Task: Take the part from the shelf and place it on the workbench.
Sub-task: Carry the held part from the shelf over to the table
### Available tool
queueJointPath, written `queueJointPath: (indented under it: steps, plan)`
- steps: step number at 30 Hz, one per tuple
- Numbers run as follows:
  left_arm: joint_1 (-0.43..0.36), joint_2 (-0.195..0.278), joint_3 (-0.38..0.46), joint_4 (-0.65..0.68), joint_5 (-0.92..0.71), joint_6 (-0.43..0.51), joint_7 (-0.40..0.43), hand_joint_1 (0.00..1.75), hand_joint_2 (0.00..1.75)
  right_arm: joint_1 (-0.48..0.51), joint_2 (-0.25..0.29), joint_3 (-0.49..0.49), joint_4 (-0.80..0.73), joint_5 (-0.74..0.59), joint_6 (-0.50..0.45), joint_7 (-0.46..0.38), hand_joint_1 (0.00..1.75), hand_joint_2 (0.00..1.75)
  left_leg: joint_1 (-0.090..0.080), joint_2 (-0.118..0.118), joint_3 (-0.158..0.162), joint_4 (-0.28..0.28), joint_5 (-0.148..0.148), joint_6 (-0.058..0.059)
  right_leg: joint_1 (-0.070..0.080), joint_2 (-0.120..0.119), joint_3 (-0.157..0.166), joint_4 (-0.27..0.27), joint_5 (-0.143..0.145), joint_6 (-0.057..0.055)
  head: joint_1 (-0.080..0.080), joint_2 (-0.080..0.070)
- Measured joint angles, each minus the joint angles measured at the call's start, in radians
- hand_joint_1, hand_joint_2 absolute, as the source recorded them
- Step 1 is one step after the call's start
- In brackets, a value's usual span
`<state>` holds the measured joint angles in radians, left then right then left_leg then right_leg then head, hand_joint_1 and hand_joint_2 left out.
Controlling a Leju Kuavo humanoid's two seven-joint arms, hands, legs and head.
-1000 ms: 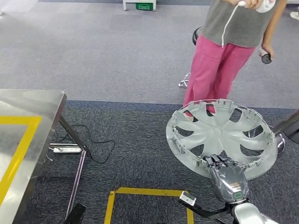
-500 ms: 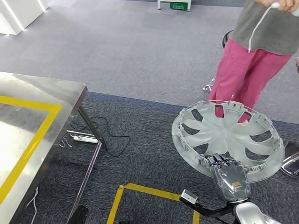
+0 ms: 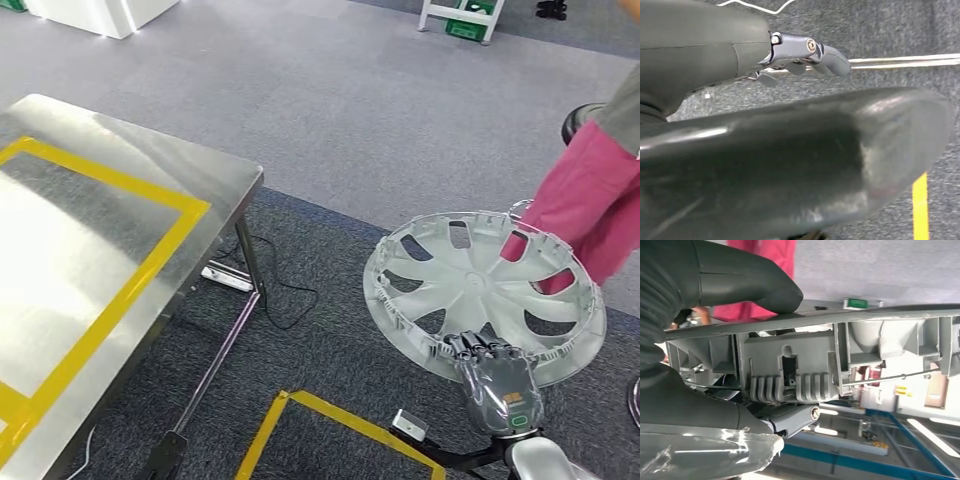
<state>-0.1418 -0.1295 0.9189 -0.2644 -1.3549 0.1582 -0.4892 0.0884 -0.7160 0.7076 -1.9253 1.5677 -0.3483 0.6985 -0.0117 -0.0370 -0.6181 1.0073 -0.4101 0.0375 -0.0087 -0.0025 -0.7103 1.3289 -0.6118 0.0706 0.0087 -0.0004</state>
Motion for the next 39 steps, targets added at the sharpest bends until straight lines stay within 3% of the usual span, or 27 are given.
queueJointPath:
  steps: [1, 2, 4, 5, 7, 9, 11, 13, 15, 16, 17, 18, 20, 22, 24, 25, 27, 28, 30, 31, 32, 33, 35, 37, 38, 39]
  plan:
    - [0.001, 0.0, -0.001, 0.0, 0.0, -0.002, 0.001, 0.0, 0.0, 0.001, 0.0, 0.0, 0.0, 0.0, 0.0, 0.0, 1.75, 1.75, 0.001, -0.014, 0.001, 0.0, 0.0, 0.0, 0.0, 0.001, -0.011, 0.006, 0.014, 0.0, 0.0, 0.0]
    - [0.002, -0.001, -0.001, 0.0, -0.001, -0.003, 0.002, 0.0, 0.0, 0.002, 0.0, 0.0, 0.0, 0.0, 0.0, 0.0, 1.75, 1.75, 0.002, -0.028, 0.002, 0.0, 0.0, -0.001, -0.002, 0.004, 0.0, -0.031, 0.046, 0.0, 0.0, 0.0]
    - [0.001, -0.001, -0.003, 0.0, -0.001, -0.004, 0.002, 0.0, 0.0, 0.002, 0.0, -0.001, 0.0, -0.001, 0.001, 0.0, 1.75, 1.75, 0.005, -0.055, 0.004, 0.003, -0.001, -0.007, -0.009, 0.033, 0.061, -0.173, 0.121, 0.003, 0.0, 0.0]
    - [0.0, -0.001, -0.004, 0.0, -0.001, -0.004, 0.002, 0.0, 0.0, 0.002, 0.0, -0.002, 0.0, 0.0, 0.001, 0.0, 1.75, 1.75, 0.005, -0.068, 0.002, 0.006, -0.001, -0.012, -0.013, 0.054, 0.091, -0.236, 0.143, 0.003, 0.0, 0.0]
    - [0.0, 0.0, -0.006, 0.0, -0.002, -0.004, 0.002, 0.0, 0.0, 0.002, 0.0, -0.003, 0.0, 0.0, 0.001, 0.0, 1.75, 1.75, 0.005, -0.09, -0.007, 0.009, 0.003, -0.023, -0.017, 0.077, 0.118, -0.288, 0.151, -0.001, 0.0, 0.0]
    - [0.003, 0.002, -0.008, 0.0, -0.004, -0.004, 0.003, 0.0, 0.0, 0.002, 0.0, -0.005, -0.001, 0.0, 0.002, 0.0, 1.75, 1.75, 0.007, -0.106, -0.013, 0.006, 0.008, -0.033, -0.015, 0.056, 0.12, -0.292, 0.154, -0.013, -0.001, 0.0]
    - [0.005, 0.003, -0.01, 0.0, -0.004, -0.004, 0.004, 0.0, 0.0, 0.004, -0.001, -0.008, -0.003, -0.001, 0.002, 0.0, 1.75, 1.75, 0.005, -0.07, -0.03, 0.036, -0.014, -0.041, -0.014, 0.033, 0.122, -0.295, 0.157, -0.027, -0.004, 0.0]
    - [0.002, 0.001, -0.015, 0.0, -0.005, -0.004, 0.005, 0.0, 0.0, 0.008, -0.001, -0.011, -0.005, -0.001, 0.002, 0.0, 1.75, 1.75, 0.003, -0.005, -0.082, 0.147, -0.076, -0.049, -0.011, 0.007, 0.122, -0.296, 0.156, -0.037, -0.007, 0.0]
    - [0.0, -0.001, -0.018, 0.0, -0.006, -0.004, 0.005, 0.0, 0.0, 0.013, -0.001, -0.012, -0.006, 0.0, 0.002, 0.001, 1.75, 1.75, 0.006, 0.021, -0.142, 0.272, -0.125, -0.052, -0.007, -0.02, 0.122, -0.296, 0.154, -0.041, -0.008, 0.0]
    - [0.0, -0.001, -0.018, 0.0, -0.006, -0.004, 0.006, 0.0, 0.0, 0.014, -0.001, -0.012, -0.006, 0.0, 0.002, 0.001, 1.75, 1.75, 0.006, 0.024, -0.152, 0.293, -0.125, -0.051, -0.006, -0.033, 0.122, -0.296, 0.153, -0.042, -0.008, 0.0]
    - [0.001, -0.001, -0.018, 0.0, -0.006, -0.004, 0.006, 0.0, 0.0, 0.015, -0.001, -0.012, -0.006, -0.001, 0.002, 0.001, 1.75, 1.75, 0.006, 0.026, -0.143, 0.278, -0.108, -0.05, -0.006, -0.045, 0.123, -0.296, 0.153, -0.042, -0.008, 0.0]
    - [0.001, -0.001, -0.018, 0.0, -0.006, -0.004, 0.007, 0.0, 0.0, 0.016, -0.001, -0.013, -0.006, -0.001, 0.002, 0.001, 1.75, 1.75, 0.005, 0.034, -0.113, 0.225, -0.077, -0.047, -0.005, -0.057, 0.125, -0.296, 0.151, -0.041, -0.008, 0.0]
    - [-0.002, -0.001, -0.019, 0.0, -0.006, -0.004, 0.008, 0.0, 0.0, 0.018, -0.001, -0.014, -0.008, -0.001, 0.002, 0.001, 1.75, 1.75, -0.003, 0.081, -0.038, 0.087, -0.026, -0.039, -0.001, -0.079, 0.128, -0.295, 0.147, -0.035, -0.008, 0.0]
    - [-0.006, -0.002, -0.021, 0.0, -0.006, -0.004, 0.009, 0.0, 0.0, 0.02, -0.001, -0.016, -0.01, -0.001, 0.002, 0.001, 1.75, 1.75, -0.011, 0.112, -0.002, 0.015, -0.013, -0.031, 0.005, -0.099, 0.132, -0.295, 0.143, -0.026, -0.007, 0.0]
    - [-0.006, -0.002, -0.022, 0.0, -0.006, -0.004, 0.01, 0.0, 0.0, 0.021, -0.001, -0.019, -0.011, -0.001, 0.003, 0.0, 1.75, 1.75, -0.01, 0.09, -0.001, 0.007, -0.014, -0.023, 0.007, -0.121, 0.138, -0.299, 0.139, -0.016, -0.005, 0.0]
    - [-0.005, -0.002, -0.023, 0.0, -0.006, -0.004, 0.011, 0.0, 0.0, 0.021, -0.001, -0.02, -0.011, -0.001, 0.003, 0.0, 1.75, 1.75, -0.007, 0.077, 0.001, 0.004, -0.013, -0.019, 0.005, -0.114, 0.139, -0.295, 0.133, -0.01, -0.004, 0.0]
    - [-0.006, -0.002, -0.023, 0.0, -0.004, -0.004, 0.012, 0.0, 0.0, 0.023, -0.001, -0.022, -0.012, -0.001, 0.003, 0.0, 1.75, 1.75, 0.001, 0.052, 0.008, -0.001, -0.009, -0.009, 0.001, -0.064, 0.117, -0.238, 0.098, -0.001, 0.0, 0.0]
    - [-0.008, -0.002, -0.024, 0.0, -0.003, -0.004, 0.012, 0.0, 0.0, 0.024, -0.001, -0.022, -0.013, -0.001, 0.004, 0.0, 1.75, 1.75, 0.002, 0.04, 0.008, -0.001, -0.009, -0.006, 0.0, -0.032, 0.088, -0.178, 0.07, 0.002, 0.002, 0.0]
    - [-0.009, -0.002, -0.024, 0.0, -0.001, -0.004, 0.013, 0.0, 0.0, 0.026, -0.001, -0.023, -0.013, 0.0, 0.005, 0.0, 1.75, 1.75, 0.003, 0.013, 0.008, -0.001, -0.009, -0.003, -0.001, -0.004, 0.017, -0.048, 0.021, 0.004, 0.005, 0.0]
    - [-0.008, -0.003, -0.024, 0.0, 0.0, -0.004, 0.013, 0.0, 0.0, 0.026, -0.001, -0.023, -0.013, 0.0, 0.006, 0.0, 1.75, 1.75, 0.003, -0.002, 0.009, -0.001, -0.009, -0.003, -0.001, -0.001, -0.005, -0.016, 0.019, 0.005, 0.005, 0.0]
    - [-0.007, -0.003, -0.024, 0.0, 0.001, -0.004, 0.014, 0.0, 0.0, 0.027, -0.001, -0.023, -0.013, 0.0, 0.006, 0.0, 1.75, 1.75, 0.003, -0.017, 0.009, -0.001, -0.009, -0.003, -0.001, 0.001, -0.007, -0.024, 0.038, 0.004, 0.005, 0.0]
    - [-0.006, -0.003, -0.024, 0.0, 0.001, -0.004, 0.014, 0.0, 0.0, 0.028, -0.001, -0.023, -0.013, 0.0, 0.007, 0.0, 1.75, 1.75, 0.004, -0.032, 0.01, 0.0, -0.009, -0.004, -0.003, 0.004, 0.01, -0.072, 0.073, 0.004, 0.005, 0.0]
    - [-0.006, -0.003, -0.024, 0.0, 0.002, -0.004, 0.014, 0.0, 0.0, 0.029, -0.001, -0.023, -0.014, -0.001, 0.007, 0.0, 1.75, 1.75, 0.006, -0.06, 0.011, 0.002, -0.009, -0.011, -0.011, 0.044, 0.077, -0.215, 0.139, 0.006, 0.005, 0.0]
    - [-0.006, -0.002, -0.024, 0.0, 0.003, -0.004, 0.014, 0.0, 0.0, 0.029, -0.001, -0.024, -0.015, 0.0, 0.007, 0.0, 1.75, 1.75, 0.006, -0.083, 0.004, 0.005, -0.006, -0.022, -0.017, 0.082, 0.116, -0.292, 0.156, 0.004, 0.004, 0.0]
    - [-0.005, -0.002, -0.024, 0.0, 0.003, -0.004, 0.014, 0.0, 0.0, 0.029, -0.001, -0.024, -0.015, 0.0, 0.008, 0.0, 1.75, 1.75, 0.007, -0.094, 0.0, 0.004, -0.003, -0.029, -0.017, 0.086, 0.121, -0.296, 0.151, 0.0, 0.004, 0.0]
    - [-0.003, -0.001, -0.024, 0.0, 0.003, -0.004, 0.014, 0.0, 0.0, 0.029, -0.001, -0.024, -0.016, 0.0, 0.008, 0.0, 1.75, 1.75, 0.01, -0.104, -0.004, 0.003, 0.0, -0.034, -0.016, 0.074, 0.121, -0.296, 0.153, -0.008, 0.003, 0.0]
